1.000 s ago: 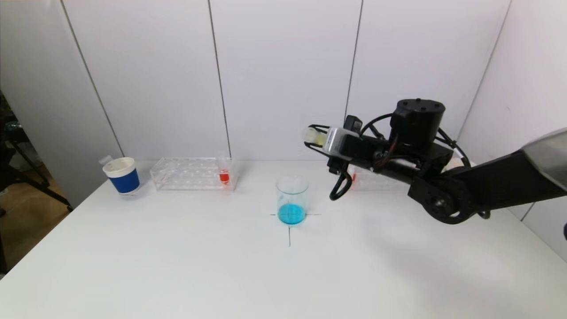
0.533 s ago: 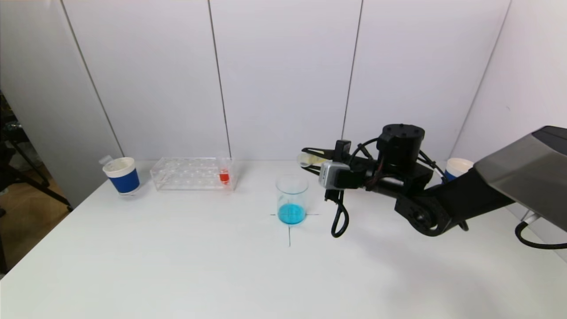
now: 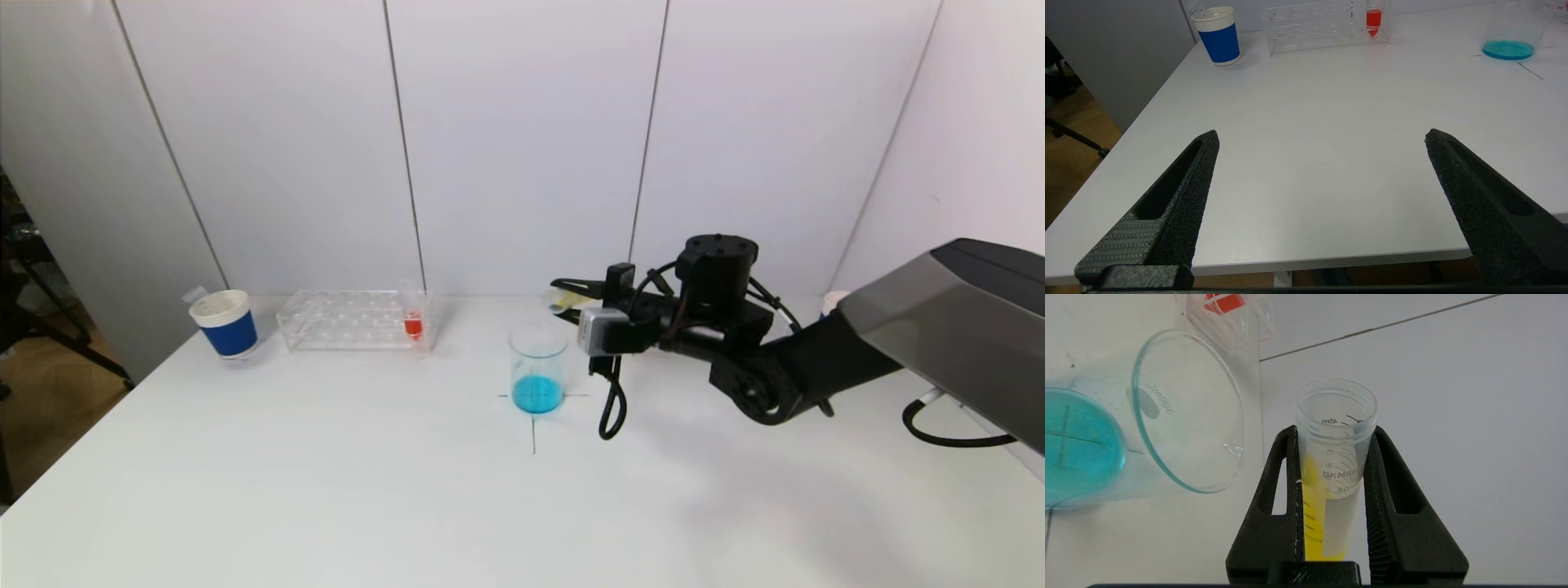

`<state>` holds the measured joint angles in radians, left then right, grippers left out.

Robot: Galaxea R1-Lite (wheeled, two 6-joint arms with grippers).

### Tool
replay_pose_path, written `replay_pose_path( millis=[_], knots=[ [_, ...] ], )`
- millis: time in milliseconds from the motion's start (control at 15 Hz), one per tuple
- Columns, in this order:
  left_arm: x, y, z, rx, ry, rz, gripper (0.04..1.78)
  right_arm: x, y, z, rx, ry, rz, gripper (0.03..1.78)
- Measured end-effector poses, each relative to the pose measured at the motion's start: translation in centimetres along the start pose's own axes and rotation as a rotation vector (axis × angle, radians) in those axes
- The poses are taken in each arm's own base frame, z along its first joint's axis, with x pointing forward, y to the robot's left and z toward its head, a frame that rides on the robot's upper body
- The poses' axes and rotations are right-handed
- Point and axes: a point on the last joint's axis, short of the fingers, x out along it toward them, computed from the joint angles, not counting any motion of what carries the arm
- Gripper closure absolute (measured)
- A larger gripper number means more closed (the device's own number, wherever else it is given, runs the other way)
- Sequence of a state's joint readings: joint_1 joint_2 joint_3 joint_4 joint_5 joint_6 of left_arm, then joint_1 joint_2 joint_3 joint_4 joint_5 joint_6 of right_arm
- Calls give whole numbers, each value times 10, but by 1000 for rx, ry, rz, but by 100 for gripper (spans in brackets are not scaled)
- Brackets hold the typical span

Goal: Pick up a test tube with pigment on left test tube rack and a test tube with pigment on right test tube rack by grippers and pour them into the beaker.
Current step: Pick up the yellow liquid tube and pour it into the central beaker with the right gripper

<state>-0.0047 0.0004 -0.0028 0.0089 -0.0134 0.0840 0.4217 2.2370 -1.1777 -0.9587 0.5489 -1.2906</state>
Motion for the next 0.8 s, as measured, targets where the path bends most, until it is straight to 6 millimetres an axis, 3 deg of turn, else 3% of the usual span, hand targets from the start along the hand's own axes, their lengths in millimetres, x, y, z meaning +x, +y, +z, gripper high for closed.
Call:
replay_pose_path(
  millis=[800],
  knots=[
    [0, 0, 0, 0, 0, 0, 6, 8, -9, -10, -81, -20, -13, 133]
  ],
)
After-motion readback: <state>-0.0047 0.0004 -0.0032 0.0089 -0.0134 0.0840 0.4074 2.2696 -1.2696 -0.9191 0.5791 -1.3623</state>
